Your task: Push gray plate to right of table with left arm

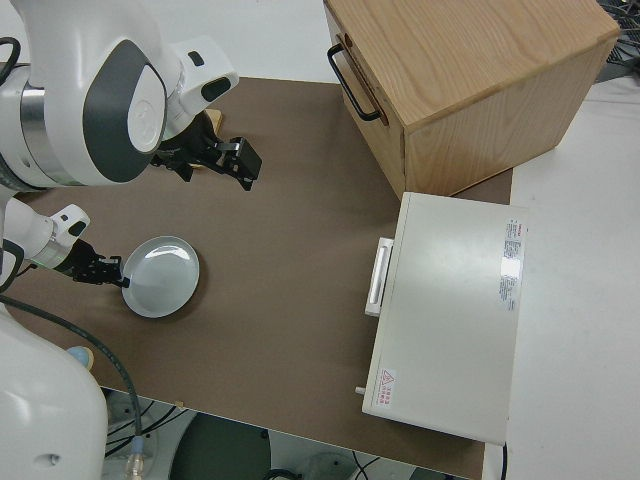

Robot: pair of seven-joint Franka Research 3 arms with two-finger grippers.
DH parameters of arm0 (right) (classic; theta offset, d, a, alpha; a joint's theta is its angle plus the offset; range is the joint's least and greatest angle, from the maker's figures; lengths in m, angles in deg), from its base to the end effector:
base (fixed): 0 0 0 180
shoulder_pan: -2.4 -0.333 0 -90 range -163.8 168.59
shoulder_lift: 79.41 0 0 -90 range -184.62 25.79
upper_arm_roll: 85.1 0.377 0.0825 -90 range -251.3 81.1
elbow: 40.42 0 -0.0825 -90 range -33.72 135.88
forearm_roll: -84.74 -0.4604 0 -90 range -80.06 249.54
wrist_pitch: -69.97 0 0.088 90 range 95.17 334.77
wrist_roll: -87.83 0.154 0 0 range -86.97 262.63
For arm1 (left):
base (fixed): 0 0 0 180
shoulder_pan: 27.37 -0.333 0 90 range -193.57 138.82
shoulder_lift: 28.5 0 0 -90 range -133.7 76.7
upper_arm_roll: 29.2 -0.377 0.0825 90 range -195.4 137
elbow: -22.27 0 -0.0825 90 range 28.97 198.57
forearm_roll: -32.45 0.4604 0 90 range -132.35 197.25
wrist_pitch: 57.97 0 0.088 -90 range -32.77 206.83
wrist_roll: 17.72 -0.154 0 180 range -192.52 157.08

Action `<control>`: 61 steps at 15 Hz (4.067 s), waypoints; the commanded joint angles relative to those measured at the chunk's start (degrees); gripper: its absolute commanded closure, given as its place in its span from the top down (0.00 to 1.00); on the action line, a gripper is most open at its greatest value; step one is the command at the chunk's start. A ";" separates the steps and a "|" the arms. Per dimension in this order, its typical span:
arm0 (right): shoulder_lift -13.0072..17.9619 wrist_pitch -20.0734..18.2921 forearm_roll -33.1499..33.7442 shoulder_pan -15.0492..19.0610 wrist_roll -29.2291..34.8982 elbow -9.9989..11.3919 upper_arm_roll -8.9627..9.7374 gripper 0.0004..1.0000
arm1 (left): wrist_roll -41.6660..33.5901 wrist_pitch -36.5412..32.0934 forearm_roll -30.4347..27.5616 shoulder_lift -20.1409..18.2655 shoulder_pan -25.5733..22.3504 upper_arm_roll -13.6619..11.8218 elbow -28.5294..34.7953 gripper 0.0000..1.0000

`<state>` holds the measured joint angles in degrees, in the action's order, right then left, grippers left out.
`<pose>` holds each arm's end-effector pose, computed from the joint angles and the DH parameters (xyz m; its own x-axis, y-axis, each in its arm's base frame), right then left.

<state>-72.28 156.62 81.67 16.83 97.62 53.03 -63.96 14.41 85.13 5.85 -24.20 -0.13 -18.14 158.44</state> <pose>0.5744 0.0899 0.6704 0.9986 -0.0533 -0.0040 -0.0533 -0.9985 -0.0082 0.4360 -0.3581 0.2528 0.9576 0.2335 -0.1687 0.2703 -0.9307 0.2463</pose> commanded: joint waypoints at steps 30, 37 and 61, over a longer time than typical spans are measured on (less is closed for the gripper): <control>1.57 0.02 -1.23 1.39 0.58 1.56 0.83 1.00 | 1.36 -36.02 1.25 -6.06 -1.47 -9.20 -17.51 0.99; 1.57 0.02 -1.23 1.39 0.58 1.56 0.83 1.00 | -8.11 -48.62 15.95 -6.68 -2.89 -18.60 -27.36 0.99; 1.57 0.02 -1.23 1.39 0.58 1.56 0.83 1.00 | -23.69 -59.25 27.21 -7.12 -7.47 -27.14 -43.62 0.99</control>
